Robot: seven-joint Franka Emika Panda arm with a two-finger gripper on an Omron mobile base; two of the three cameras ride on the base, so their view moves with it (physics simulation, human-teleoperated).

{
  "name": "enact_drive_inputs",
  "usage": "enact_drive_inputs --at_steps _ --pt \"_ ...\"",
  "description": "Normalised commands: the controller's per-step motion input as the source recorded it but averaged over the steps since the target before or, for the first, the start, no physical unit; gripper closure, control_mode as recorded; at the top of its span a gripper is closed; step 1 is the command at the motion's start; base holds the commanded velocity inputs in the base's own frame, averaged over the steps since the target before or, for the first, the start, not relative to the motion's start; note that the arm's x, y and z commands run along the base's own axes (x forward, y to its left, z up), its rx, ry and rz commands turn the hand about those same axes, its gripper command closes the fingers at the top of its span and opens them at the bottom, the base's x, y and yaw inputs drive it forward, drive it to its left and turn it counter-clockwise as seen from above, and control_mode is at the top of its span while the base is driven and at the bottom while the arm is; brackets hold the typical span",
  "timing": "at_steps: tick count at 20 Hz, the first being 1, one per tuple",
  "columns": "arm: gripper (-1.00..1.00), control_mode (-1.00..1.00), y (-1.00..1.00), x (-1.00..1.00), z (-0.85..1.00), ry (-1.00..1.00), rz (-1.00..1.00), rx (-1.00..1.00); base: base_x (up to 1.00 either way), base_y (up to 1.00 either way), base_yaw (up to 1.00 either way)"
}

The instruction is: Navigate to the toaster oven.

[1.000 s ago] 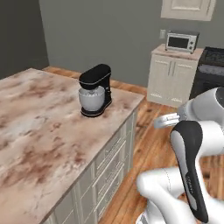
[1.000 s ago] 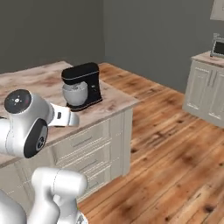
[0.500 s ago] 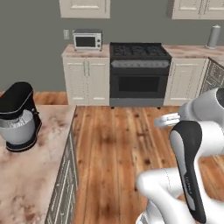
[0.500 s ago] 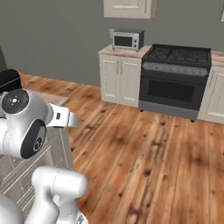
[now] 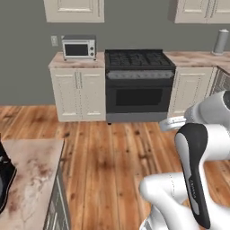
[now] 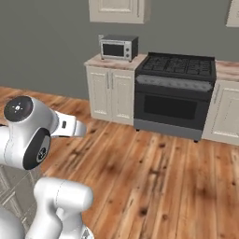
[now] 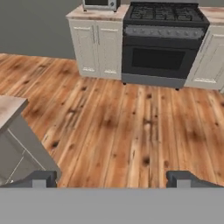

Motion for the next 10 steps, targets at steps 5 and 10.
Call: enact_drive_inputs --at_steps 5,10 --pt "-1.00 1.00 0.00 0.00 0.00 0.00 0.00 0.00 1.00 -0.45 -0.02" --pt "-1.00 1.00 0.00 0.00 0.00 0.00 0.00 0.00 1.00 -0.39 0.00"
